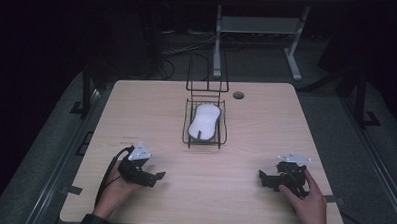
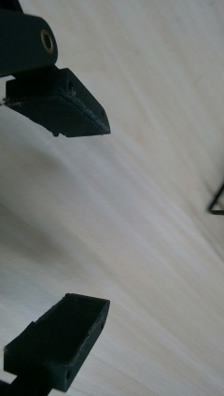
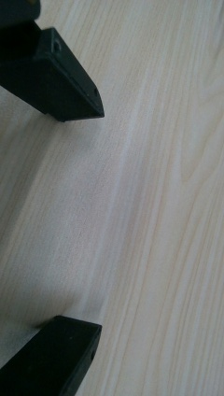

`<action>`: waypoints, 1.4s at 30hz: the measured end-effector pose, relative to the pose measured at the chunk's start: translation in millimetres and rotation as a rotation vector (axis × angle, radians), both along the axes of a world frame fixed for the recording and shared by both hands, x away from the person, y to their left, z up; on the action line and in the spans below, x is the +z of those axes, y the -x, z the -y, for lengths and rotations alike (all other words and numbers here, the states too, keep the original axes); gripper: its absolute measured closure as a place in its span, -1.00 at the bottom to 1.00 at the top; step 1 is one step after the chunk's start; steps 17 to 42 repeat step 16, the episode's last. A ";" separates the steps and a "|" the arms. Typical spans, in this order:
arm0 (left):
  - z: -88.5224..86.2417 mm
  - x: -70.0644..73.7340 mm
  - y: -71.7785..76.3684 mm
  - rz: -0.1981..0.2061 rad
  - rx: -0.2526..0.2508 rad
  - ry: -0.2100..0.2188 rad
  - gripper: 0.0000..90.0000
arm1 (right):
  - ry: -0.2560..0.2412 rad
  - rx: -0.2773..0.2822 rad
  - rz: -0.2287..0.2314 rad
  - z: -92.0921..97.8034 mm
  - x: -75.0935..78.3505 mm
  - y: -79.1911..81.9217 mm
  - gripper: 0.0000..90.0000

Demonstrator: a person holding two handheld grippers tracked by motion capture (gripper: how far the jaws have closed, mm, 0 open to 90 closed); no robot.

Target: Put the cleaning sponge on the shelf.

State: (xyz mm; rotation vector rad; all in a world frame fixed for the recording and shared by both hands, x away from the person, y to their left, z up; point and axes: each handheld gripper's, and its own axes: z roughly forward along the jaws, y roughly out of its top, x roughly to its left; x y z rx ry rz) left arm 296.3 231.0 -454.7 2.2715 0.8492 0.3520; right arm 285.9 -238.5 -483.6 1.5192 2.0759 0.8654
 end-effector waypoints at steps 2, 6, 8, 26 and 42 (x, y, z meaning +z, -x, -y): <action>-1.8 -3.8 2.2 -0.018 -0.004 -0.013 -0.72 | -0.001 0.000 0.000 0.0 0.0 0.0 -1.00; -2.6 -8.0 4.7 -0.025 -0.010 -0.028 -0.72 | 0.000 0.000 0.000 0.0 0.0 0.0 -1.00; -2.9 -9.4 4.6 -0.026 -0.011 -0.030 -0.72 | 0.000 0.001 0.000 0.0 0.0 0.1 -1.00; -6.5 -14.4 3.9 -0.017 -0.037 -0.008 -0.72 | 0.001 0.002 0.000 0.0 0.0 0.2 -1.00; -6.5 -14.4 3.9 -0.017 -0.037 -0.008 -0.72 | 0.001 0.002 0.000 0.0 0.0 0.2 -1.00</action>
